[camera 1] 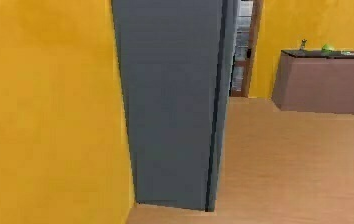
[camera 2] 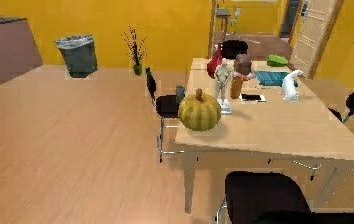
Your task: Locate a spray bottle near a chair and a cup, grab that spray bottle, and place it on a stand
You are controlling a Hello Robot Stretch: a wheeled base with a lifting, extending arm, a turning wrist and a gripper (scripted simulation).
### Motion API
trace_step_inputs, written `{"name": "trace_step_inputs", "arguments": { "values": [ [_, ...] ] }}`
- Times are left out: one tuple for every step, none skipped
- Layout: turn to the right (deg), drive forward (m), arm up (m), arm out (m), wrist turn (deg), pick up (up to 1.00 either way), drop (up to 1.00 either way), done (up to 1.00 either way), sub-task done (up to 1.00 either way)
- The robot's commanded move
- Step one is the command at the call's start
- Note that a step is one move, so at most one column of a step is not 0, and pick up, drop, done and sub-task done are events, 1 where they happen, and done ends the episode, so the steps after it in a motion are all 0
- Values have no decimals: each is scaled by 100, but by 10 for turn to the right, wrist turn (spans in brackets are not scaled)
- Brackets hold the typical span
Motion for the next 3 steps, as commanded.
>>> {"name": "trace_step_inputs", "arguments": {
  "values": [
    [450, 0, 0, 0, 0, 0, 0, 0, 0],
    [210, 0, 0, 0, 0, 0, 0, 0, 0],
    [0, 45, 0, 0, 0, 0, 0, 0, 0]
  ]
}}
